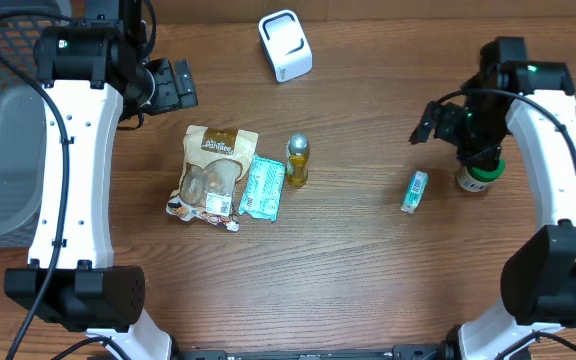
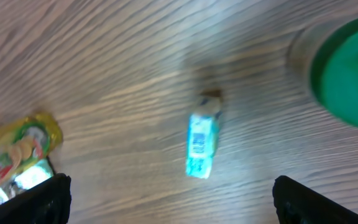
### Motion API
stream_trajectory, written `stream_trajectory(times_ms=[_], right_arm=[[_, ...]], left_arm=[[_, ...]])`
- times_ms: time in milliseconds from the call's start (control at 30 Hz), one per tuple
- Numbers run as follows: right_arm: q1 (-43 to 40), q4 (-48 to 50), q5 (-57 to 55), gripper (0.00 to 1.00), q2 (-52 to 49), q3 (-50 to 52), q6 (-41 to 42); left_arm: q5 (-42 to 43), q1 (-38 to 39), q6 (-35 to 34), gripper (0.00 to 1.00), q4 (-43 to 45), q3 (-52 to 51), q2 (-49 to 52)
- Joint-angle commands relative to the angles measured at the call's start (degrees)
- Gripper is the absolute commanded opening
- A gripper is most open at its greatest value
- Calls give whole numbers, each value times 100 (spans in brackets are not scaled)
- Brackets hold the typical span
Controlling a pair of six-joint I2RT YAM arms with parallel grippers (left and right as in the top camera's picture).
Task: Scan the item barcode
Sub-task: 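Release the jar and move the right gripper left above the Kleenex pack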
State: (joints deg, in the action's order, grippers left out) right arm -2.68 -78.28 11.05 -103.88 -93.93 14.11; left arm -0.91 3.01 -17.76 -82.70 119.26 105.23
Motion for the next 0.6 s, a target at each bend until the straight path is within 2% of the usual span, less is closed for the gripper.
stream_trajectory(times_ms=[0, 567], right_arm=[[197, -68, 125, 100, 74, -11, -61], [970, 341, 125, 100, 74, 896, -42]], left_arm=[[31, 0, 63, 100, 22, 85, 9], [31, 2, 63, 99, 22, 85, 9]])
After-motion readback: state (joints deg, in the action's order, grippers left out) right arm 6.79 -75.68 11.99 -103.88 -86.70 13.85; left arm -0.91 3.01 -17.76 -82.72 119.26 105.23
